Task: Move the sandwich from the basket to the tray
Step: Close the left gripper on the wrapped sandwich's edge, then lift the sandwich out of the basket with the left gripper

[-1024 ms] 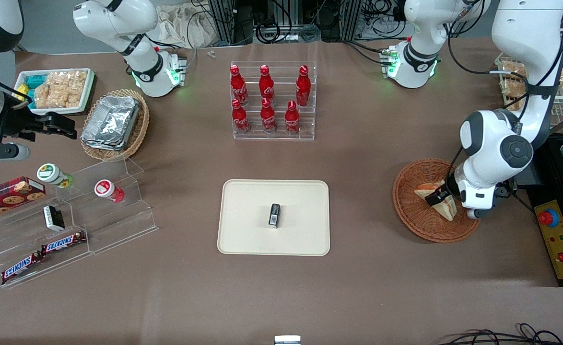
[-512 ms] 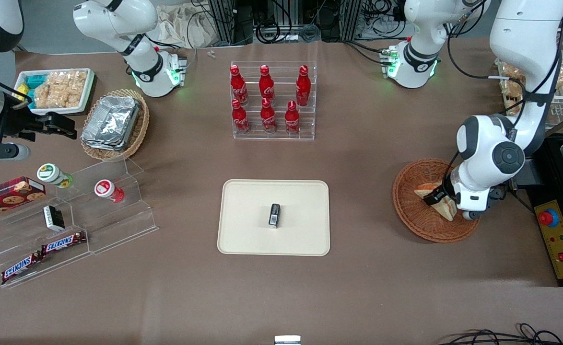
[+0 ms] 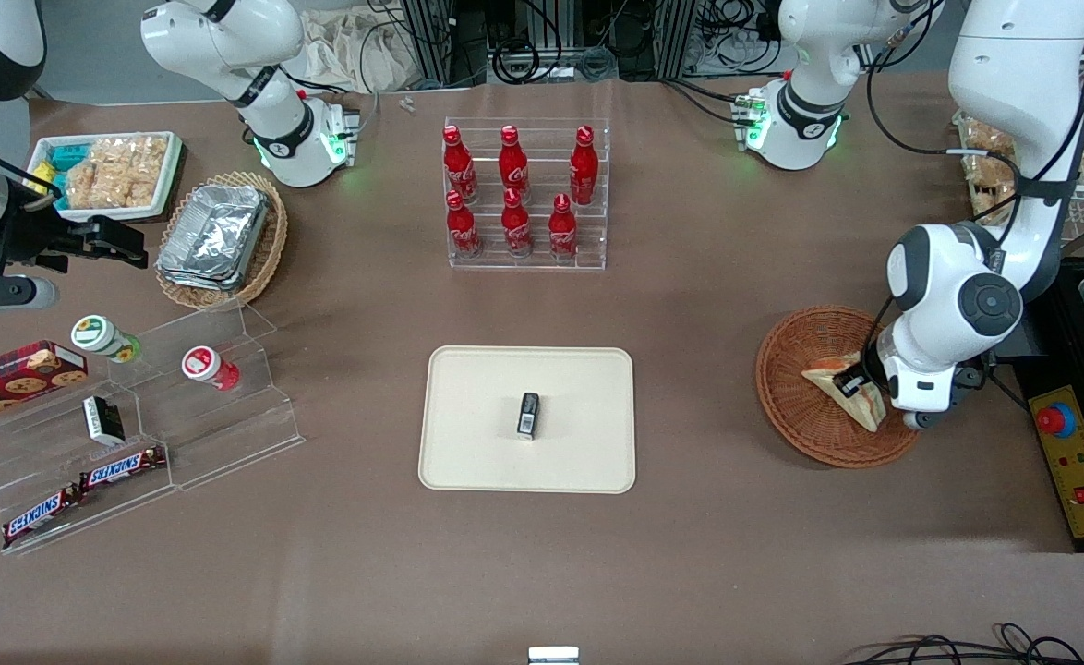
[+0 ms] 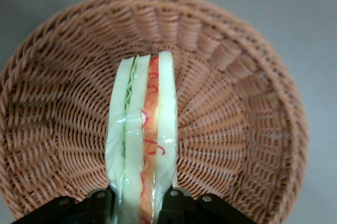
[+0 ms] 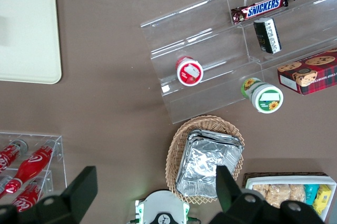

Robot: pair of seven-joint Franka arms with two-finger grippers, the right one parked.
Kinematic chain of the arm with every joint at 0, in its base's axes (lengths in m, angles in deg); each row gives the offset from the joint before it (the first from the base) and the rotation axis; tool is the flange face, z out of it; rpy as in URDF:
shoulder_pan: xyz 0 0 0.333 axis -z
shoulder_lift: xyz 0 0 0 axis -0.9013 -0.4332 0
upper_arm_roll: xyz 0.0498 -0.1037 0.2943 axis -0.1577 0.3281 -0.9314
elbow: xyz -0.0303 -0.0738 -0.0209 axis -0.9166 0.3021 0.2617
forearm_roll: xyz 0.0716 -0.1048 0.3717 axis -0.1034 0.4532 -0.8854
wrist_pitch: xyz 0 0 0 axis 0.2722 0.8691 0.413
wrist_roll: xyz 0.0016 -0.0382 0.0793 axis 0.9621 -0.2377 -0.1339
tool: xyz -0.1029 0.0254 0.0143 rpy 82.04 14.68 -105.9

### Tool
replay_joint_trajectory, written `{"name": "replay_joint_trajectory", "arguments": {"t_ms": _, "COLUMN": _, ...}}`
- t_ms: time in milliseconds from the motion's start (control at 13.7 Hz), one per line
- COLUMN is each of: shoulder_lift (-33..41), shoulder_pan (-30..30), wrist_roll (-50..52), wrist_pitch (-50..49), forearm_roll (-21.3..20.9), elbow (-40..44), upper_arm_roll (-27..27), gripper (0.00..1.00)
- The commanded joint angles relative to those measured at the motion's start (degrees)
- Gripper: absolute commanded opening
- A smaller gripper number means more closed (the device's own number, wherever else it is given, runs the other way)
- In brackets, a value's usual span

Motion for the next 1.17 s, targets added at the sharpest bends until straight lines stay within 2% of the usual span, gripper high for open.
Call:
{"name": "replay_joint_trajectory", "arguments": {"t_ms": 0, "shoulder_lift": 1.3, "shoulder_pan": -0.23, "wrist_roll": 1.75, "wrist_pitch": -4.63, "forearm_roll": -1.56, "elbow": 4.29, "upper_arm_roll": 0.34, "gripper": 0.0}}
{"name": "replay_joint_trajectory", "arguments": {"t_ms": 366, "shoulder_lift": 0.78, "shoulder_pan": -0.14, "wrist_roll": 1.22, "wrist_pitch": -26.34, "forearm_roll": -0.95, "elbow": 22.48, "upper_arm_roll": 1.74, "gripper": 0.0}}
{"name": "replay_joint_trajectory", "arguments": {"t_ms": 659, "shoulder_lift": -0.1, "shoulder_pan": -0.14, "wrist_roll": 1.49, "wrist_pitch": -37.69, "forearm_roll": -0.16, "elbow": 34.52, "upper_arm_roll": 7.44, "gripper": 0.0}}
{"name": "replay_joint_trajectory", "arguments": {"t_ms": 805, "shoulder_lift": -2.2, "shoulder_pan": -0.05, "wrist_roll": 2.28, "wrist_pitch": -39.55, "forearm_roll": -0.24, "elbow": 39.01, "upper_arm_roll": 11.83, "gripper": 0.0}}
{"name": "replay_joint_trajectory", "arguments": {"t_ms": 951, "shoulder_lift": -6.49, "shoulder_pan": 0.3, "wrist_roll": 1.4, "wrist_pitch": -39.21, "forearm_roll": -2.51, "elbow": 42.44, "upper_arm_roll": 17.19, "gripper": 0.0}}
{"name": "replay_joint_trajectory", "arguments": {"t_ms": 1098, "shoulder_lift": -12.99, "shoulder_pan": 0.56, "wrist_roll": 1.49, "wrist_pitch": -38.5, "forearm_roll": -8.74, "elbow": 46.74, "upper_arm_roll": 24.38, "gripper": 0.0}}
